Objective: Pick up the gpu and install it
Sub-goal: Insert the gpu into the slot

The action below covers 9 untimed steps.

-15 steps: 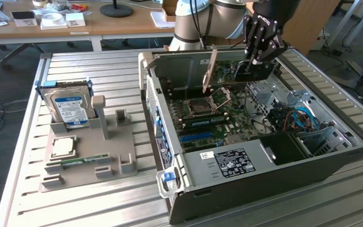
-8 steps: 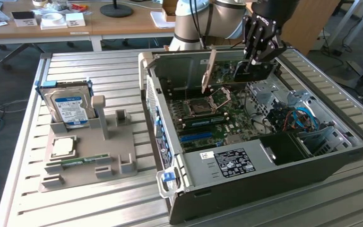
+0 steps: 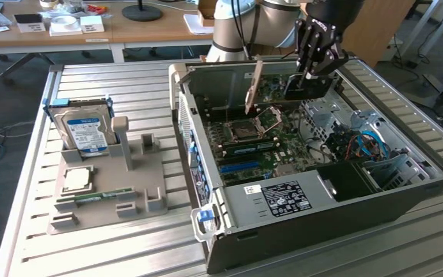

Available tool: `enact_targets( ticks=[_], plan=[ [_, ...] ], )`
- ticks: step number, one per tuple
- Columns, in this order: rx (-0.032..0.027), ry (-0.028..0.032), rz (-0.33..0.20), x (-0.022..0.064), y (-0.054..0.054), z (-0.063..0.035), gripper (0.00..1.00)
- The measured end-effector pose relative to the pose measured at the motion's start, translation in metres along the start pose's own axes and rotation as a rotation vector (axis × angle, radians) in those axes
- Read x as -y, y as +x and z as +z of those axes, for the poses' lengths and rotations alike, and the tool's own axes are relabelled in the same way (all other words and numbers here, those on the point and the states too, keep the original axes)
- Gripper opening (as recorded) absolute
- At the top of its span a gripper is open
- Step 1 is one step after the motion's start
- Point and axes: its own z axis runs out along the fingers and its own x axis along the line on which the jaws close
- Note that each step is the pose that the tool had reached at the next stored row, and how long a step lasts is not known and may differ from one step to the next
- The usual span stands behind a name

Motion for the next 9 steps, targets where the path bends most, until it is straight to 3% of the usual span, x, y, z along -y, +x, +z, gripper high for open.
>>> enact_targets(
  ticks=[9],
  plan=[
    [0.0,0.0,0.0,-0.0023,0.0001,0.0001,0.27]
  ],
)
